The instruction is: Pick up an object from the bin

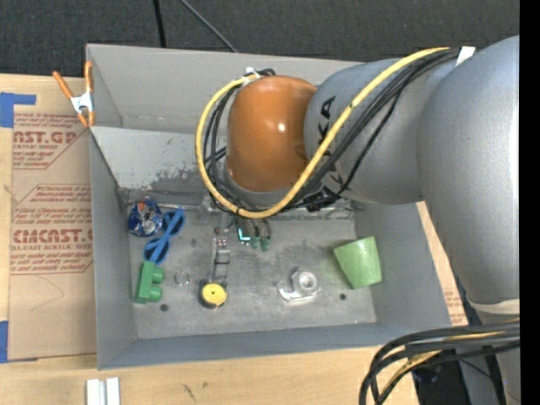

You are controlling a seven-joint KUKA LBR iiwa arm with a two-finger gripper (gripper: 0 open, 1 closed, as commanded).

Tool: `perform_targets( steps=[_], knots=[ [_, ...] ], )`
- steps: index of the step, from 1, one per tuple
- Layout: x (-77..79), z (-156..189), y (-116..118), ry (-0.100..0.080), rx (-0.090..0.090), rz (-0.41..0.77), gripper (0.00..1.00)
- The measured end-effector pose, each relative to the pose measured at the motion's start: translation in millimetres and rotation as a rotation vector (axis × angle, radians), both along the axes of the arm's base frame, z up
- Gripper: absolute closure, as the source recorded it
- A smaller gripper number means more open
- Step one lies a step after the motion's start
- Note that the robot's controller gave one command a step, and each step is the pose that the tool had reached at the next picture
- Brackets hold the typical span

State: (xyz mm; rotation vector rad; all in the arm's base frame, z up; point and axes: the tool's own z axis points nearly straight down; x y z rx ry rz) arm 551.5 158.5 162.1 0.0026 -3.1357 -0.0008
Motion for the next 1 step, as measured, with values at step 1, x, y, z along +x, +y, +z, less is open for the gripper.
perform_targets(
  steps=[1],
  knots=[
    [30.6, -95.8, 24.1, -0.006, 0.0, 0.096, 0.0]
  ],
)
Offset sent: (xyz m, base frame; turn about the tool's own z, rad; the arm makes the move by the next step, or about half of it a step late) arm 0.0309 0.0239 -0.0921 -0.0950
